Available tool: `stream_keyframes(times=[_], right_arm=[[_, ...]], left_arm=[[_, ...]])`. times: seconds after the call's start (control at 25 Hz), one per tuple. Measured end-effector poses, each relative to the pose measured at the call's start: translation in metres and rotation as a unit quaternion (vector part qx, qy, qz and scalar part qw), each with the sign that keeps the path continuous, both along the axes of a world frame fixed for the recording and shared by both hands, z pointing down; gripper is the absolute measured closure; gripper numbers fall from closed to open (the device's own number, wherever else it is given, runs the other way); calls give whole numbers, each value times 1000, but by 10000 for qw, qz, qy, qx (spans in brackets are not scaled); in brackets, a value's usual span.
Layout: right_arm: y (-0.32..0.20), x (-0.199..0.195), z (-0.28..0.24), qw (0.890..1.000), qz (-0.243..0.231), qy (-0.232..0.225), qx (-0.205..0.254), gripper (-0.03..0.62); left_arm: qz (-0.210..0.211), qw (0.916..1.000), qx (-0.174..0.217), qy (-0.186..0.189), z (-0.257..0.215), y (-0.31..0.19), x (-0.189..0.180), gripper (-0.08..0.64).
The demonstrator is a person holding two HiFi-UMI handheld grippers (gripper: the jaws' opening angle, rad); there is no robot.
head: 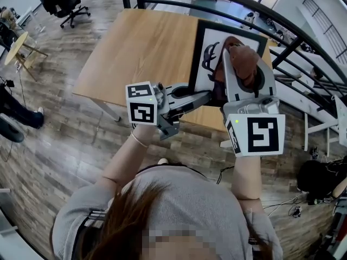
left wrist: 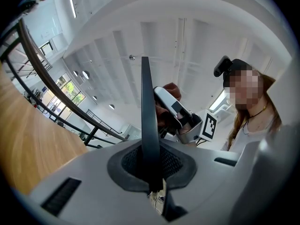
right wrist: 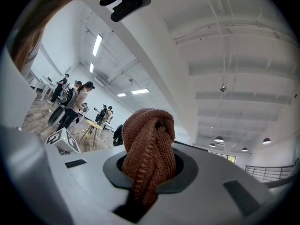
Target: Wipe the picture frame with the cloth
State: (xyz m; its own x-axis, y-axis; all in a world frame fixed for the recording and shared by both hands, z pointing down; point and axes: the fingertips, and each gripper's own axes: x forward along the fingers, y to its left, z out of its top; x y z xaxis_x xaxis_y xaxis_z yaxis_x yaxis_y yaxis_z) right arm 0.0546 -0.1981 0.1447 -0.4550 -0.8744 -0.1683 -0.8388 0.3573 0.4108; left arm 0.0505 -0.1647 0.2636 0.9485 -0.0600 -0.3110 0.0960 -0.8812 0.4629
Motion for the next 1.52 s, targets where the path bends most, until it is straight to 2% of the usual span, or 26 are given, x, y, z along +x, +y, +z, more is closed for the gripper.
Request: stream_keyframes(times=[0.52,0.84,1.04,1.52], right_arm=[[20,-3,45,9988,-151,-21,-468,518],[31,2,70,9963,-250,-226,-785,518],[39,9,83,9929,-319,-431,-1062,518],[53,17,109,9883,-507,-396,-1383,518]], left_arm=[[-43,10000,-56,44,-1,0,0,532],[-72,10000,-47,22,1,-1,0,532],[-97,9998,-154,121,-2,-2,-1,532],[-186,9992,-200,294,-4,-2,0,532]])
